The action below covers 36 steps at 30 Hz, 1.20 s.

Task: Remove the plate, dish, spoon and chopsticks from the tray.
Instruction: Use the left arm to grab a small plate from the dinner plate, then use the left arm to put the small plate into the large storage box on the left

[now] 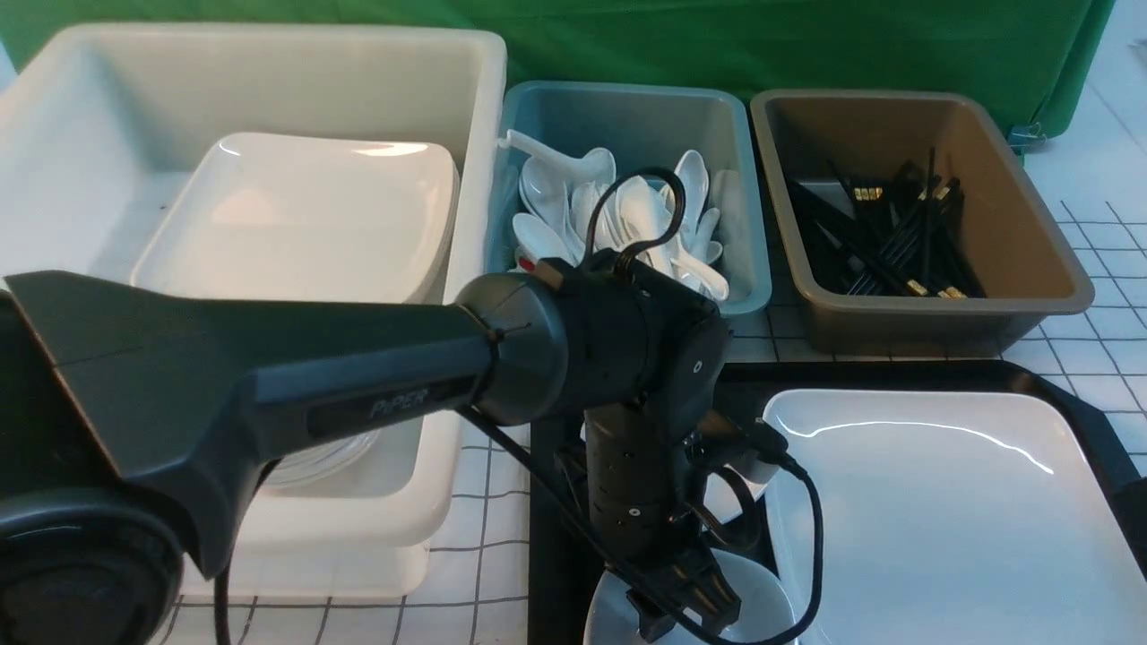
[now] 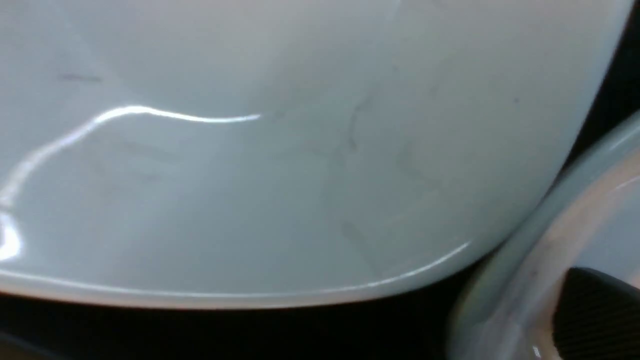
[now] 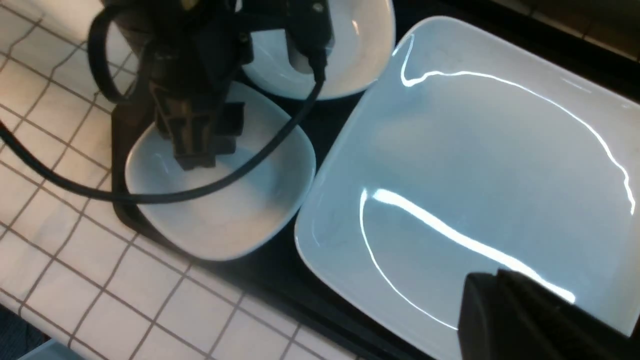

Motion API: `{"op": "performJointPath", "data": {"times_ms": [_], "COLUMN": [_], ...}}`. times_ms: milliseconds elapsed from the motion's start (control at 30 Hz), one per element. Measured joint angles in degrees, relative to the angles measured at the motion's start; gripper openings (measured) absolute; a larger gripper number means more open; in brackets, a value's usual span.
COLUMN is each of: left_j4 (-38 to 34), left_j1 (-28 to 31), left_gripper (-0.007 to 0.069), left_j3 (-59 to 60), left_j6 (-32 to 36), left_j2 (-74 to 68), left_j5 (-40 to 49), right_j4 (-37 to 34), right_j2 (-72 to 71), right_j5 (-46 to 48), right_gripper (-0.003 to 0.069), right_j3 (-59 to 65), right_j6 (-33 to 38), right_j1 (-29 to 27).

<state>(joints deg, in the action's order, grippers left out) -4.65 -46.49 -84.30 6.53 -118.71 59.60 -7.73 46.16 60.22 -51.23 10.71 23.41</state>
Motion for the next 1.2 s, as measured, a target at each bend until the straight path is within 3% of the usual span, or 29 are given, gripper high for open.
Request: {"op": "performJointPath", "data": {"times_ms": [100,467,833,933,1133,1167,1200], "left_j4": [-0.86,-0.14,1.24,-0.2,-6.22,-6.64,-10.97], "left_j1": [0.34,0.47,3.0,9.06,34.13,34.13,42.56], "left_gripper": [0.0202,0.0034,0.0015,0.0015,0.0015,0.0015,0.0015], "left_j3": [-0.34,-0.28,-7.81,-10.16,-8.99,-8.99,-5.98], "left_j6": [-0.18,-0.76,-1.24,-1.24,0.85,1.03,3.65], "left_j2": [0.43,8.56,26.52,30.65,35.83,35.83,35.83], "left_j5": [1.58,3.45,7.32,9.04,10.04,10.04,9.99], "right_j4": [-1.0,-1.78,-25.53,-29.77,-32.71,-32.71,-32.63], "right_j2": [0.0,0.0,2.21,6.77,18.12,18.38,20.29], "right_j5": [-0.55,-1.38,1.53,4.48,7.48,7.48,7.47], "right_gripper": [0.0006,0.0,0.0,0.0,0.0,0.0,0.0], "right_j3": [0.0,-0.05,-13.27,-17.55,-27.56,-27.79,-29.77], "right_j6": [0.72,3.17,23.36,26.49,28.9,28.9,28.94], "right_j1": [0.0,0.0,0.0,0.0,4.94,5.17,7.18]}}
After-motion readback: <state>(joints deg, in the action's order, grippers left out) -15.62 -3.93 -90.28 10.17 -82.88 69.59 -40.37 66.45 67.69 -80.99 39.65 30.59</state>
